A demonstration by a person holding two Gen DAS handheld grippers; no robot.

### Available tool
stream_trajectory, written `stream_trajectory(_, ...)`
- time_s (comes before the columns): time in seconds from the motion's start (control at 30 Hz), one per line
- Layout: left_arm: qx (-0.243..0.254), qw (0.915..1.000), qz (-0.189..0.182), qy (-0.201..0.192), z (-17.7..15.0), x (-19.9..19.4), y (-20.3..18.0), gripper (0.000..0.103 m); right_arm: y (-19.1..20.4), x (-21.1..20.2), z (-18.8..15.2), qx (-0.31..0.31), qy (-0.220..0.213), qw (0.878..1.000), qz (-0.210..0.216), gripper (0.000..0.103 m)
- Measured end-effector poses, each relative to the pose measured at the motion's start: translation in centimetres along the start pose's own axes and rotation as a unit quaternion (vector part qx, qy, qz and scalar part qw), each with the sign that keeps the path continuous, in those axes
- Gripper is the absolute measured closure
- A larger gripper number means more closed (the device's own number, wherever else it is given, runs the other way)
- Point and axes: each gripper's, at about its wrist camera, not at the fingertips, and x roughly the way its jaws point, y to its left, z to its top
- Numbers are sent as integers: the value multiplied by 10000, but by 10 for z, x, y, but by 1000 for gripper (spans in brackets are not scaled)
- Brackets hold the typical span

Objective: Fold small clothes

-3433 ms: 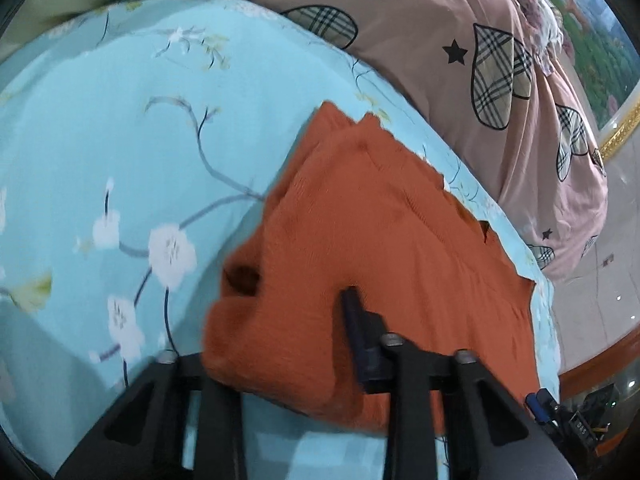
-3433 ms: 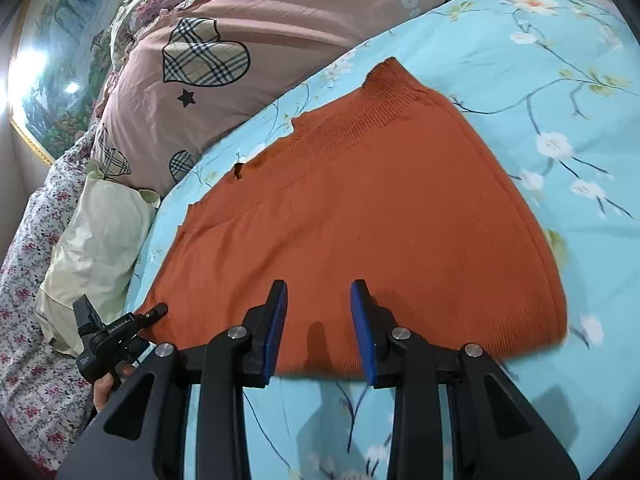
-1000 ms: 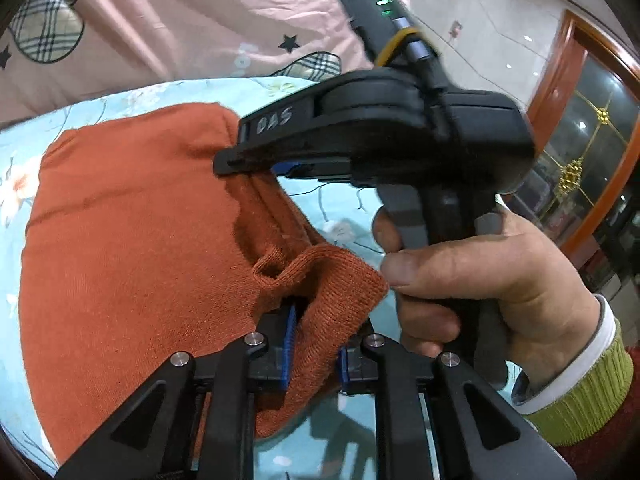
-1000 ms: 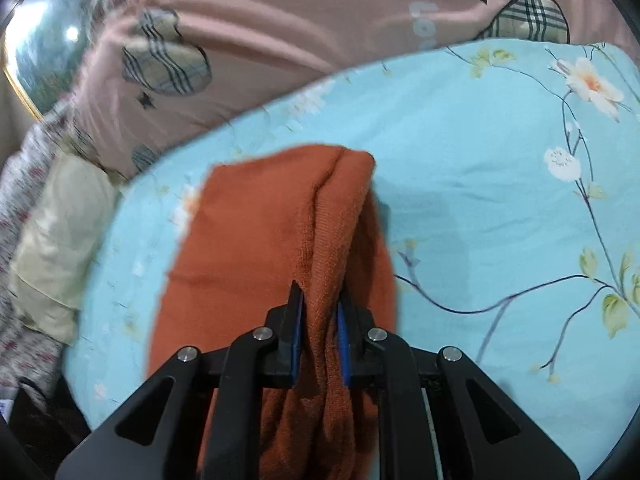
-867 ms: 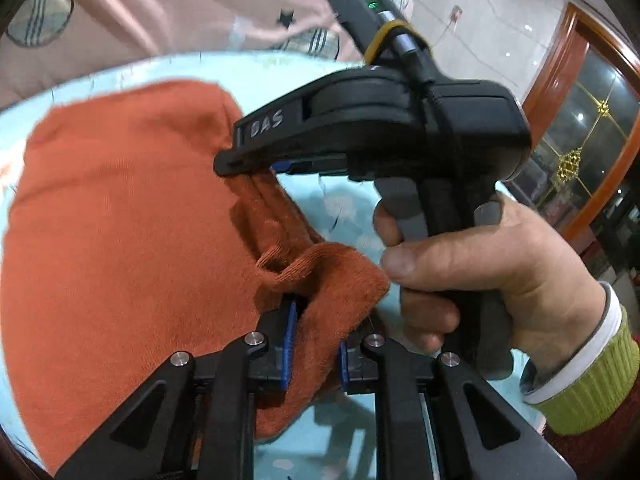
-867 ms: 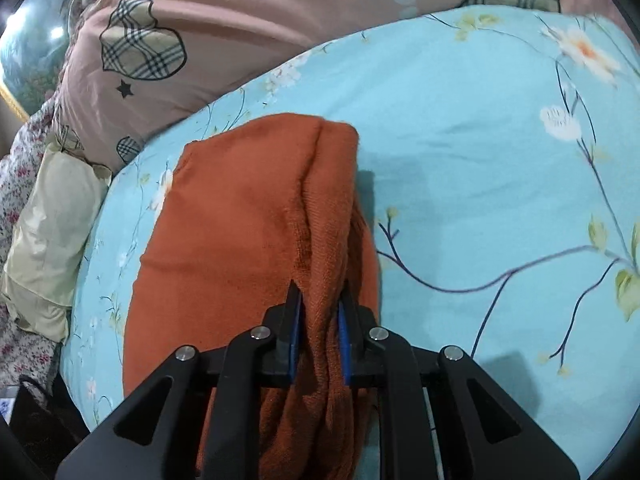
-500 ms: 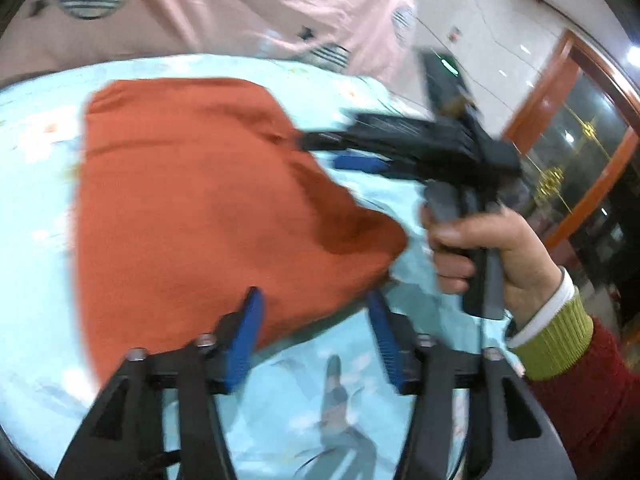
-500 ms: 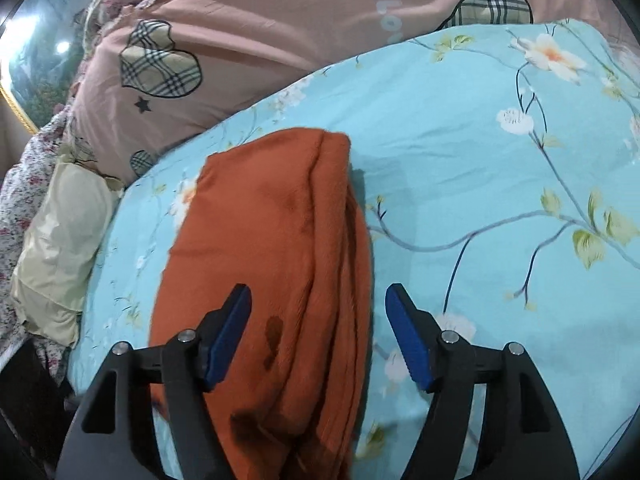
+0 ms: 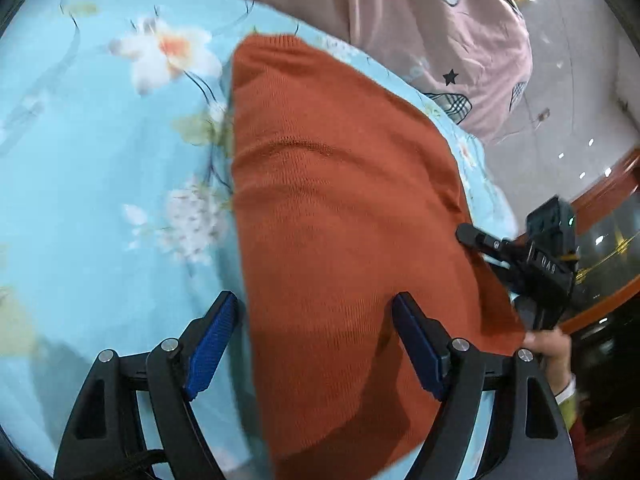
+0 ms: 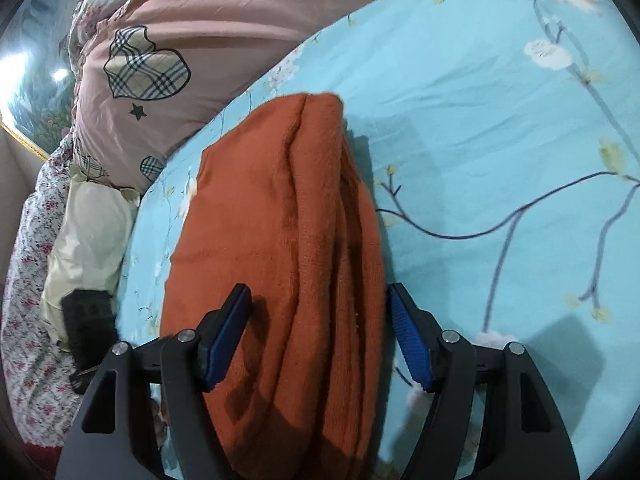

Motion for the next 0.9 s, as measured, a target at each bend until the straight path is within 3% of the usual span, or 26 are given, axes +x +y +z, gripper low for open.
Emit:
stream_trajectory(0.07,-143,9997,-216,4,7,11,6,26,1,7,-3,46,209,9996,161,61)
stream_trajectory(0.1,-169,9995,-276,-21,9,18,7,35,1,10,-4,115,263,9993,222,69)
stream_trajectory(0.17,-78,9996,-269,-58,13,23,3,47,5,9,-7,79,236,9994,222,73)
stream_trajectory(0.2,28,9996,-253,-109,11,19,-3,57,9,7,-9,45,198,9996,199,75)
stream_trajectory(0.3,243,9990,-257,-275,10,-4,-16,73,25,-2,-13,-43,75,9997,212,78)
stream_trajectory(0.53,639,9949,-16,-786,-9,-91,-19,76,100,0,-36,-601,22,9960,658,80)
stream_trajectory(0.77,655,9889,374,-1283,-47,-193,22,76,174,44,-74,-952,143,9859,1370,80)
stream_trajectory(0.9,313,9892,592,-1306,-67,-216,62,76,190,81,-92,-980,468,9854,1309,80)
